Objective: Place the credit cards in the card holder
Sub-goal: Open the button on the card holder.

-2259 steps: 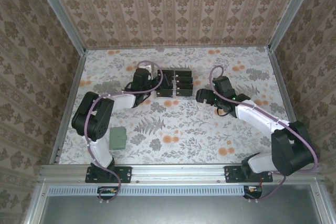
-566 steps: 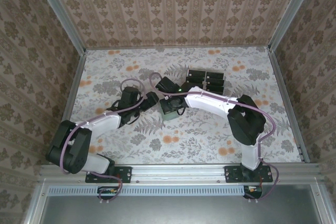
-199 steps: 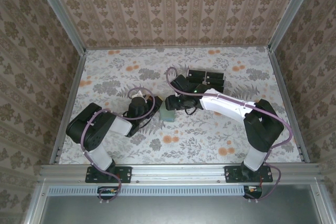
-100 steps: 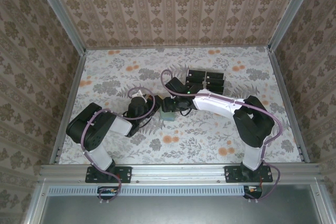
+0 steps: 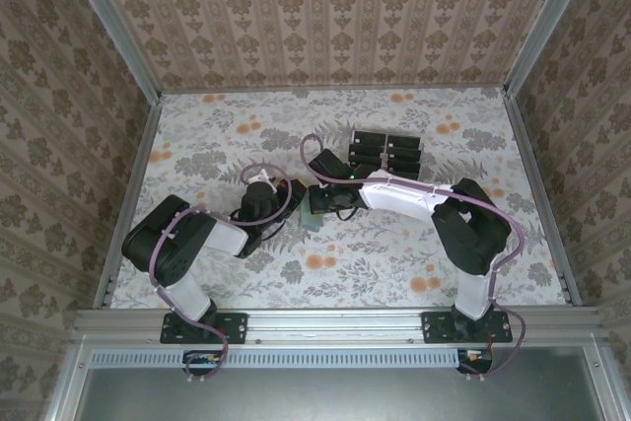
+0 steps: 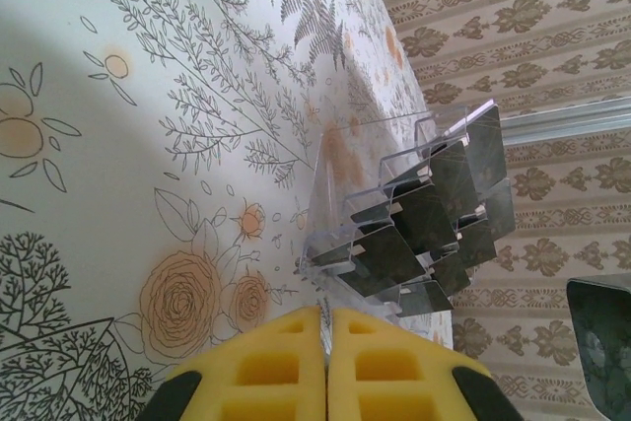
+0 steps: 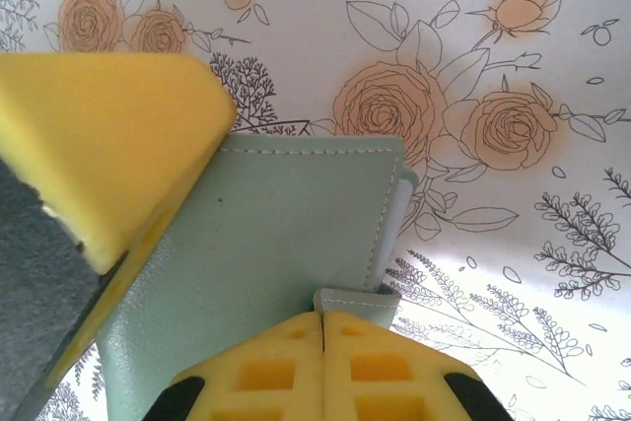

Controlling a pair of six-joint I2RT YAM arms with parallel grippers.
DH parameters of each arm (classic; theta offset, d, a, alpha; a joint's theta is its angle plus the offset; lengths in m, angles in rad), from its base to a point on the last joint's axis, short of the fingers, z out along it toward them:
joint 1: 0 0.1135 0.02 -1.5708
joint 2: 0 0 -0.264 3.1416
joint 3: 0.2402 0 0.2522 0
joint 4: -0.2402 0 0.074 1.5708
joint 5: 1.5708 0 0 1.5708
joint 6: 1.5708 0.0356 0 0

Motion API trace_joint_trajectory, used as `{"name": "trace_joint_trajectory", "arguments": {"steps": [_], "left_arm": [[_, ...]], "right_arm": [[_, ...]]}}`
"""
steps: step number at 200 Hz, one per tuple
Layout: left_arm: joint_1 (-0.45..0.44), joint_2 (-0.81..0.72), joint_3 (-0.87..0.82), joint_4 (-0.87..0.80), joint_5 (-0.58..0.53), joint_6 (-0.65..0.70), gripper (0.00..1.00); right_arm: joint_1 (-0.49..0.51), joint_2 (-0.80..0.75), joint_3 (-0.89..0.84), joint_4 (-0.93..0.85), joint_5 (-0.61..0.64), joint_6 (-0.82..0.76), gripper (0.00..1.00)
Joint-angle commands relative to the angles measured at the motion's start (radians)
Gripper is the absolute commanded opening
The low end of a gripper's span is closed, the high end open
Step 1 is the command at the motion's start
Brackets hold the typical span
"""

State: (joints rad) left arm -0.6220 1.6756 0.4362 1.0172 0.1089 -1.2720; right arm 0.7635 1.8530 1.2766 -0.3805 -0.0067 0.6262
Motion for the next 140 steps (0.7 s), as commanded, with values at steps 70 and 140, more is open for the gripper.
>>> {"name": "trace_joint_trajectory", "arguments": {"steps": [70,140], "left_arm": [[0.001,-0.083,-0.020,-0.081,0.003,0.075,0.00],[-0.016,-0.149,-0.025,-0.348,-0.008,0.254,0.23]], "right_arm": [[-0.066,-0.160,-0.167,-0.029,0.019,0.024,0.00],[-0.064,-0.238,-0.281,0.046,-0.052,0.040,0.00]]}}
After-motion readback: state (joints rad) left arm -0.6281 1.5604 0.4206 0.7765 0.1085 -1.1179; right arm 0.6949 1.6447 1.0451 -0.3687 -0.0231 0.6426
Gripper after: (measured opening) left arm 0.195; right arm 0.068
